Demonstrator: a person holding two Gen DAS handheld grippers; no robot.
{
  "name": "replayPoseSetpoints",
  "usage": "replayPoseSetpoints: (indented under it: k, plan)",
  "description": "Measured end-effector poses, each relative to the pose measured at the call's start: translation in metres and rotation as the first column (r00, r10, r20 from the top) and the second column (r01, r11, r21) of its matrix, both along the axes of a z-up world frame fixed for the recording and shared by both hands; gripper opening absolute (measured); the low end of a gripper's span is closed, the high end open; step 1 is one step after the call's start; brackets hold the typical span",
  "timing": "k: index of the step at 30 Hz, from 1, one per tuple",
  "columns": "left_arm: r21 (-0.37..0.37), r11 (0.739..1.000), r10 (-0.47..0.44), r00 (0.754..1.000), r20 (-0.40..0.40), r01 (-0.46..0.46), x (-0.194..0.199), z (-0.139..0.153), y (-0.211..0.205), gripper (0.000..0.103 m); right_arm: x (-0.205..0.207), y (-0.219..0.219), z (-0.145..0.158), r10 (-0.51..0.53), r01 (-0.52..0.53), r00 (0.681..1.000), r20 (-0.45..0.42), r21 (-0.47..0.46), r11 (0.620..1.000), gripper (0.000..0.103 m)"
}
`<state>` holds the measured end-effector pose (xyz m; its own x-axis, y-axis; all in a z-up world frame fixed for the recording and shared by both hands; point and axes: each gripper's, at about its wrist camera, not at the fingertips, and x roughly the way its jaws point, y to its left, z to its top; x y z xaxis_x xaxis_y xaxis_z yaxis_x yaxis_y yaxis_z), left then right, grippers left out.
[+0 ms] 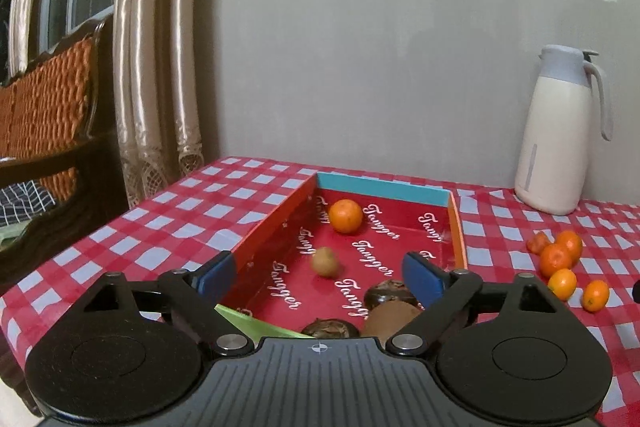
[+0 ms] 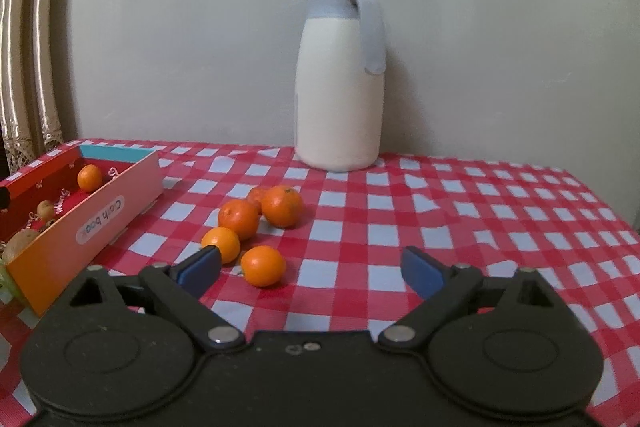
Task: Organize fruits
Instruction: 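Lower the right gripper onto an orange and grasp it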
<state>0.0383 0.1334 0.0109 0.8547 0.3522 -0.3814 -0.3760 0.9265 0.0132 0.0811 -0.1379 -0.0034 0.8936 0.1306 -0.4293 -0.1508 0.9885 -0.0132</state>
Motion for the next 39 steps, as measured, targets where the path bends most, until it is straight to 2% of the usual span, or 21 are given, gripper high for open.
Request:
replayPoseSetpoints:
  k: [9,14,21,24,28,33,35,39]
  plan:
    - [-0.01,0.998,0.064,0.998,0.01,-0.064,-0.011,-0.001,0.029,0.091,0.012,0.013,-0.006,0.02,-0.02,1.0,-0.024,-0.002,1.0,0.093]
    - [-0.037,0.994,0.103,0.995,0.014,-0.103,-0.018,-0.003,0.046,0.094,0.02,0.019,-0.01,0.033,-0.033,0.998,-0.046,-0.017,0.999,0.087]
    - [-0.028,0.99,0.136,0.991,0.004,-0.136,-0.022,-0.007,0.06,0.094,0.029,0.027,-0.014,0.036,-0.038,0.997,-0.072,-0.027,0.999,0.078]
    - [-0.027,0.989,0.147,0.989,0.0,-0.147,-0.023,-0.008,0.065,0.094,0.035,0.03,-0.016,0.036,-0.038,0.996,-0.084,-0.029,0.999,0.073]
    - [-0.022,0.986,0.165,0.986,0.0,-0.165,-0.025,-0.008,0.073,0.094,0.042,0.034,-0.018,0.031,-0.035,0.994,-0.102,-0.037,0.999,0.06]
    - [-0.028,0.982,0.185,0.983,-0.006,-0.185,-0.029,-0.01,0.085,0.094,0.051,0.038,-0.021,0.032,-0.038,0.992,-0.125,-0.047,0.998,0.053]
    - [-0.032,0.982,0.188,0.982,-0.01,-0.188,-0.029,-0.01,0.088,0.094,0.054,0.039,-0.023,0.029,-0.036,0.99,-0.139,-0.049,0.998,0.046]
    - [-0.035,0.981,0.19,0.982,-0.008,-0.19,-0.03,-0.011,0.092,0.094,0.059,0.041,-0.027,0.026,-0.035,0.986,-0.162,-0.054,0.998,0.042]
